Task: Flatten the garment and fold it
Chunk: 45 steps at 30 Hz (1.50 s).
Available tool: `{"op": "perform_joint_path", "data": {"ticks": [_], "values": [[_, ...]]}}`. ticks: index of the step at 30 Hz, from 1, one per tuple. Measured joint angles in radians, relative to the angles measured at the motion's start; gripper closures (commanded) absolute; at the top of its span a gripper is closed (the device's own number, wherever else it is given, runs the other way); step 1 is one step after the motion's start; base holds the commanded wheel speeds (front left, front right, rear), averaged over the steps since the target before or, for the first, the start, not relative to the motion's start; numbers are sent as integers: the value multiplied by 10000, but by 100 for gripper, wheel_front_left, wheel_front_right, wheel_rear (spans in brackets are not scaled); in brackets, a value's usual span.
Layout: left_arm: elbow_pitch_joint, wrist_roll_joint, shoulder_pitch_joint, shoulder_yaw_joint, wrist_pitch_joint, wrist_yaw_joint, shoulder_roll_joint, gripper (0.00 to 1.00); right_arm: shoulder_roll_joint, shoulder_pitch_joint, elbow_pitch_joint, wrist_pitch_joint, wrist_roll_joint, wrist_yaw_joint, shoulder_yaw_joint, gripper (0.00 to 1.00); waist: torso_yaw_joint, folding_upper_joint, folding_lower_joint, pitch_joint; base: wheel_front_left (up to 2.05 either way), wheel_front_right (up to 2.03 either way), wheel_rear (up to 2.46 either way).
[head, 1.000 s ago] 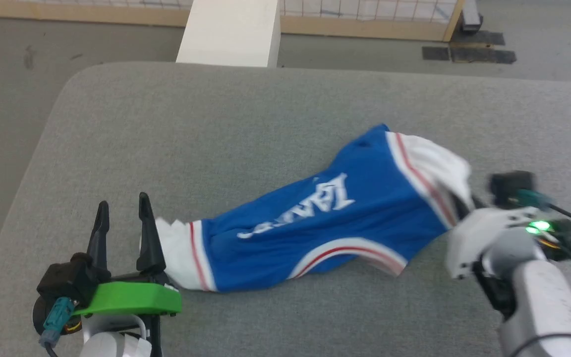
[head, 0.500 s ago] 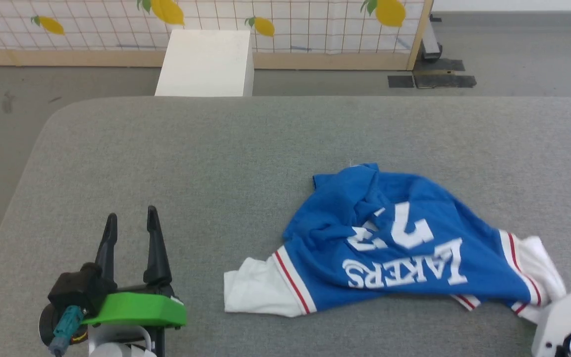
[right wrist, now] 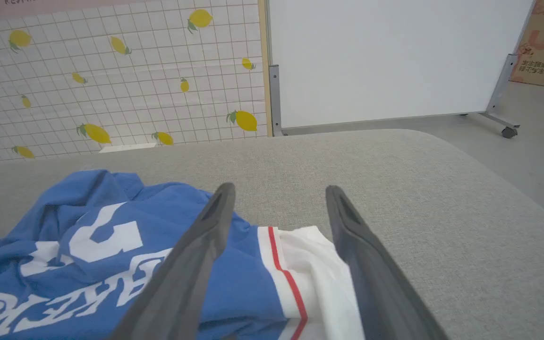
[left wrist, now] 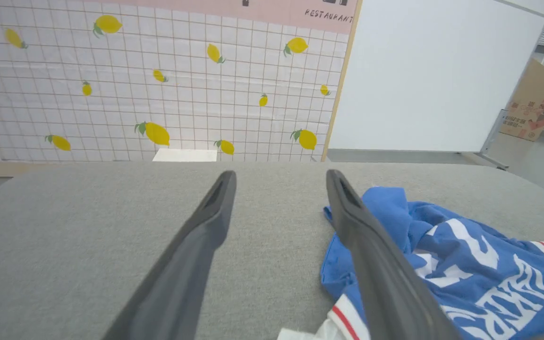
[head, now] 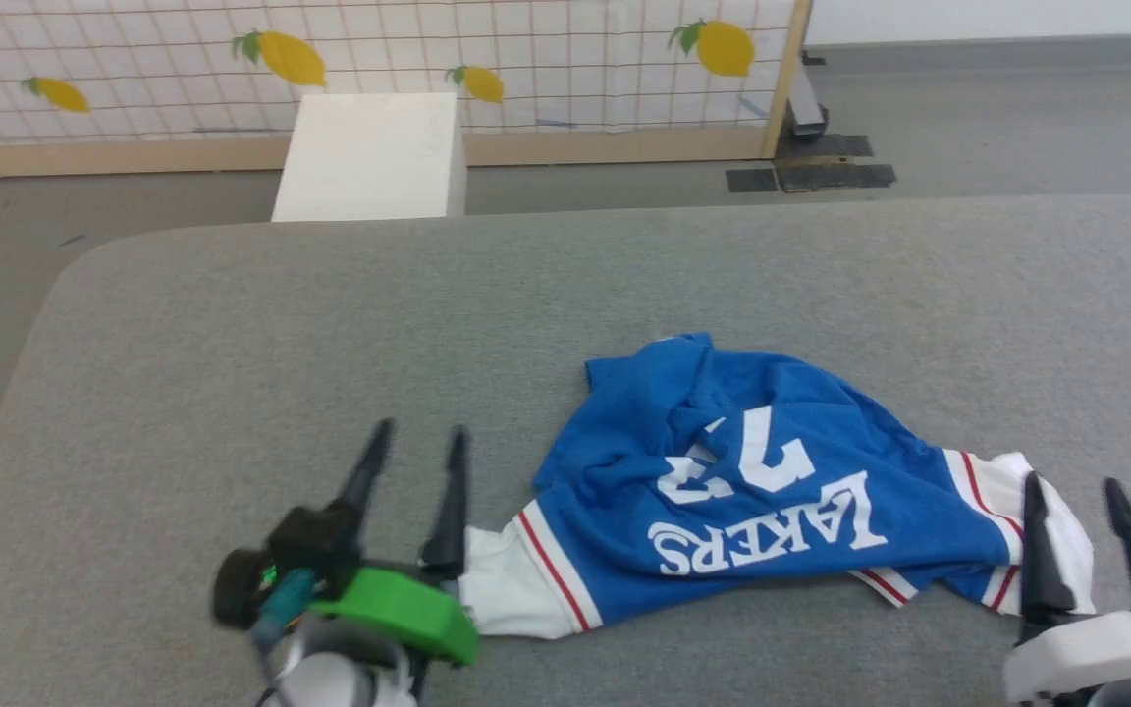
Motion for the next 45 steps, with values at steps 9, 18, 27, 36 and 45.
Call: {"op": "perform_joint_path", "data": {"ticks": [9, 18, 27, 36, 45], "values": [[2359, -100, -2864, -2027, 1962, -403, -36, 0, 6, 65, -234, -989, 255, 0, 1229, 0, -806, 0, 0, 295, 0, 0, 0], [4324, -974, -5348, -3367, 5022, -169, -46, 0, 6, -351, -316, -1158, 593, 0, 1791, 0, -1474, 0, 1, 1088, 0, 0, 0], [5889, -1066, -6702, -4318, 9267, -274, 79, 0, 2, -763, -301, -1206, 980, 0, 2261, 0, -2203, 0, 0, 1811, 0, 0, 0], [3620, -2278, -7685, -6510, 10330, -627, 2019, 100, 0, -1180, -593, -1248, 1363, 0, 2479, 0, -2845, 0, 0, 2340, 0, 0, 0], [3164, -2704, -10085, -7154, 8048, -639, 4449, 100, 0, -1461, -874, -1248, 1804, 0, 2706, 0, -3322, 0, 1, 2962, 0, 0, 0]]}}
